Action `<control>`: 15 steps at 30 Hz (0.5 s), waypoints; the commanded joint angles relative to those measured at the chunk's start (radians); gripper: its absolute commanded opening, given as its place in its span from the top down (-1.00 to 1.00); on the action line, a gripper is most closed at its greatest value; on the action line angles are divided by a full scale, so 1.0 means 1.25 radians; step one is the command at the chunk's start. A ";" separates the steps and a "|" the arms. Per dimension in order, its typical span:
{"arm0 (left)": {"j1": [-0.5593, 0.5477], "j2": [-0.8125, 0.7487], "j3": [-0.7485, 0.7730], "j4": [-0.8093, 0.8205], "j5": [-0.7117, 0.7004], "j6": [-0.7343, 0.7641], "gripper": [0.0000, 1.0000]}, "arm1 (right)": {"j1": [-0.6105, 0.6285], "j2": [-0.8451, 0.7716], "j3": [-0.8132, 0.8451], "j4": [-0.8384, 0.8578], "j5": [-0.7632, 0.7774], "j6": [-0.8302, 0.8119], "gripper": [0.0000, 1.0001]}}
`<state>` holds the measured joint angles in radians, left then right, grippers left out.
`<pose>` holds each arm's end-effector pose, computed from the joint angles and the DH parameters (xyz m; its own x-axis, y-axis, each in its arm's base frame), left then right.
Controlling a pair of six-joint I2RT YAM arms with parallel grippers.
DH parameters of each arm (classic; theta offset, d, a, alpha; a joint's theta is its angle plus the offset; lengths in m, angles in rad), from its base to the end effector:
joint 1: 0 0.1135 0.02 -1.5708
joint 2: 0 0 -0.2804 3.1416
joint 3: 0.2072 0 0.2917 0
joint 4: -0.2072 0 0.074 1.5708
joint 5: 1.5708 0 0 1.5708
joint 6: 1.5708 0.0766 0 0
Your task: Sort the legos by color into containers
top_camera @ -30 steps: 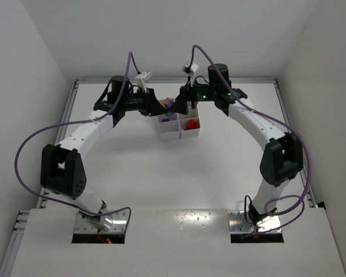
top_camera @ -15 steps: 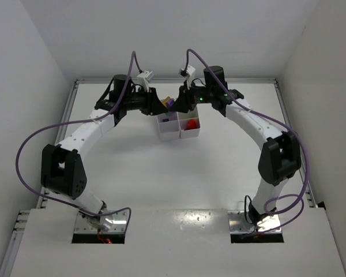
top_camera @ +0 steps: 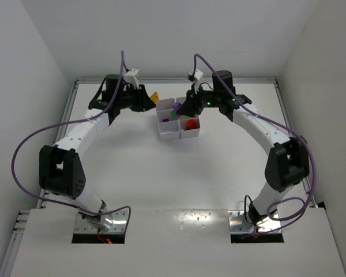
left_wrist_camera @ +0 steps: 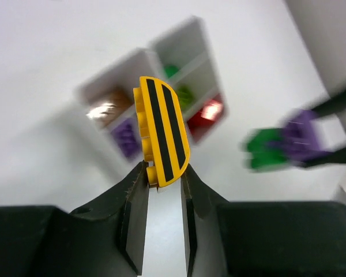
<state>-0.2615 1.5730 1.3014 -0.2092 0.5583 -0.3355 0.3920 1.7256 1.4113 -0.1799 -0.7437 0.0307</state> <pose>0.4096 -0.1516 0.3109 -0.6434 -0.1169 -0.7565 0.4884 0.6983 -0.5233 0.4127 0.2267 0.2975 -0.4637 -0.1672 -0.8701 -0.8181 0.4578 0.3480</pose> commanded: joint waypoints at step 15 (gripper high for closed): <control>0.113 -0.012 0.017 -0.008 -0.242 -0.045 1.00 | 0.030 0.038 -0.070 0.184 0.204 0.047 1.00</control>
<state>-0.1246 1.5650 1.3014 -0.2348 0.2745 -0.3763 0.4065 1.7172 1.3258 -0.0986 -0.6075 0.0128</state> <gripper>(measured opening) 0.303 0.320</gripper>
